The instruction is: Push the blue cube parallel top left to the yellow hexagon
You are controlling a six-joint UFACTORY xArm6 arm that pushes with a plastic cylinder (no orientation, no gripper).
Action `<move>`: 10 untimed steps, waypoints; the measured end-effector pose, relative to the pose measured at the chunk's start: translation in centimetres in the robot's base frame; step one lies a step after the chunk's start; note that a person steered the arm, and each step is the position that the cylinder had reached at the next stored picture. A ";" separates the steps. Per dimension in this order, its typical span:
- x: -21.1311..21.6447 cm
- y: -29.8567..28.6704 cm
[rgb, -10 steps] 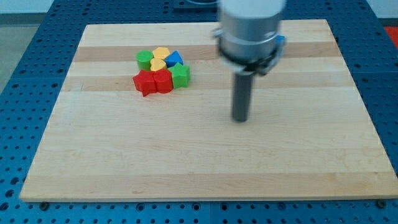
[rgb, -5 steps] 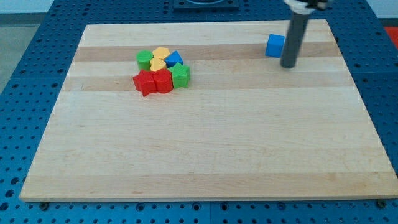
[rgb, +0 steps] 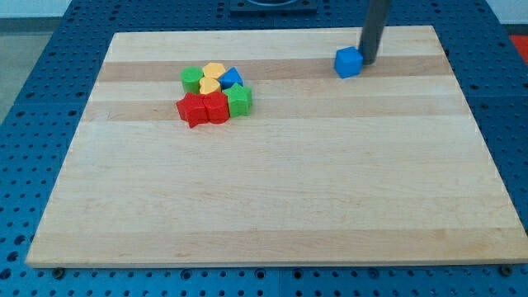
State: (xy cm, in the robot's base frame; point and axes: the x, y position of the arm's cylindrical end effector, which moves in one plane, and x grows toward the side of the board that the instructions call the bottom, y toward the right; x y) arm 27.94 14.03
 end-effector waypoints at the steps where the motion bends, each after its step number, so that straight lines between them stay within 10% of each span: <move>1: -0.5 -4.9; 10: 4.4 -9.0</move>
State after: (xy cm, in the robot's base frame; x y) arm 32.31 4.98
